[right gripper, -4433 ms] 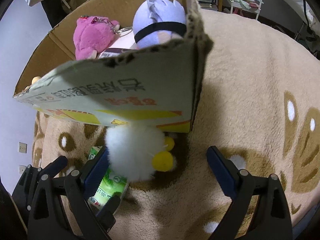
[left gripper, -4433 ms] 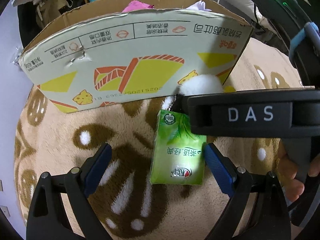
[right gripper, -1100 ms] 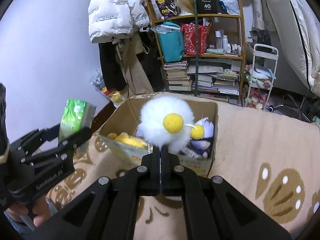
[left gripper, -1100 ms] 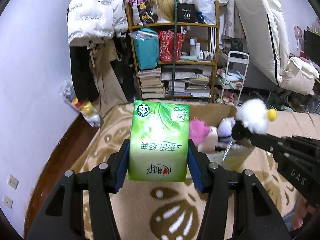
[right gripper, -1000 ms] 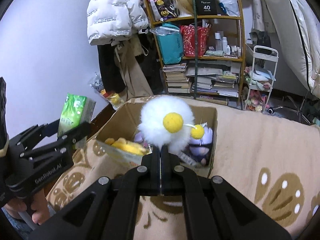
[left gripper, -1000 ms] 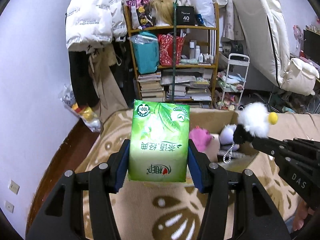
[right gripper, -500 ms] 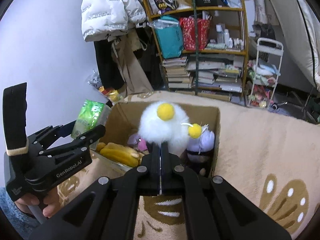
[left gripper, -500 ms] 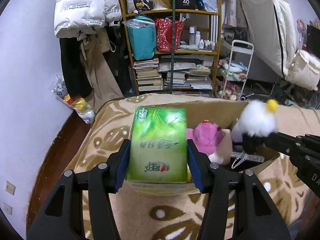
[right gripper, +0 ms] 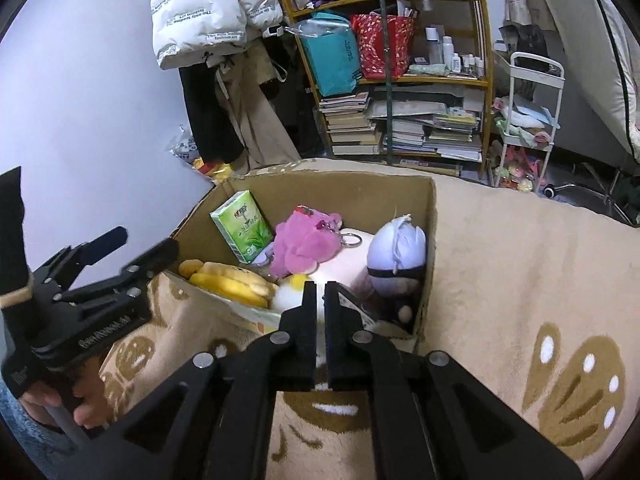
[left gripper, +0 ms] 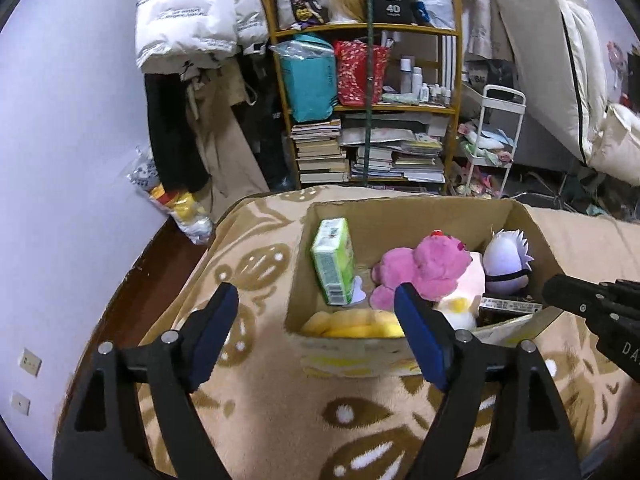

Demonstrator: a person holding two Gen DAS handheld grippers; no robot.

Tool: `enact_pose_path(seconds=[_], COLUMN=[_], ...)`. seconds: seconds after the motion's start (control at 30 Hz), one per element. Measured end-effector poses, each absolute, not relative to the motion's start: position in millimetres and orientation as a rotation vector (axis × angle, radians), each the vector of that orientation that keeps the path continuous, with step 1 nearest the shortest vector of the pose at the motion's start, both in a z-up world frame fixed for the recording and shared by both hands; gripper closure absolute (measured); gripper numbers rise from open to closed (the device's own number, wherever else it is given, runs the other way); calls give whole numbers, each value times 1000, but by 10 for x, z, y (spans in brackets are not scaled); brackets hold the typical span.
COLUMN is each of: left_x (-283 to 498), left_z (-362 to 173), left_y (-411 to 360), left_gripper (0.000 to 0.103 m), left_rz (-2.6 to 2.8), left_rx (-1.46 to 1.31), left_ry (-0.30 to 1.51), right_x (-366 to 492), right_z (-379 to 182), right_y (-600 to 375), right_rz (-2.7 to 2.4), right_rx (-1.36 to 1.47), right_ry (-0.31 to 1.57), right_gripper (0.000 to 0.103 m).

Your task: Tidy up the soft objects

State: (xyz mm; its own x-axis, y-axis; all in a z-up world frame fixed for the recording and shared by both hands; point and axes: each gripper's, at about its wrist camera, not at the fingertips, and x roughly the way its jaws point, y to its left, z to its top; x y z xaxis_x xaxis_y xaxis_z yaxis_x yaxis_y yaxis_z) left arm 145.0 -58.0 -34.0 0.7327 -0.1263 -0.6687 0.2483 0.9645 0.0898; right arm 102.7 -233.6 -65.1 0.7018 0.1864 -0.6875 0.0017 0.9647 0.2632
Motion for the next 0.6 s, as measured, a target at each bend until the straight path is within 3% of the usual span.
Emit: enact_pose_path(seconds=[0.13, 0.2, 0.27, 0.33, 0.47, 0.6], left_x=[1320, 1240, 1155, 1051, 827, 573], left_z=[-266, -232, -182, -105, 85, 266], left_y=[-478, -441, -404, -364, -315, -284], left_gripper=[23, 23, 23, 21, 9, 4], left_rz=[-187, -177, -177, -174, -210, -194], left_rx=[181, 194, 192, 184, 186, 234], left_ry=[713, 707, 701, 688, 637, 570], right_x=[915, 827, 757, 656, 472, 235], right_z=[-564, -509, -451, -365, -171, 57], right_y=[-2344, -2348, -2356, -2373, -2394, -2427], right_rz=[102, 89, 77, 58, 33, 23], right_rx=[236, 229, 230, 234, 225, 211], right_ry=[767, 747, 729, 711, 666, 617], right_gripper=[89, 66, 54, 50, 38, 17])
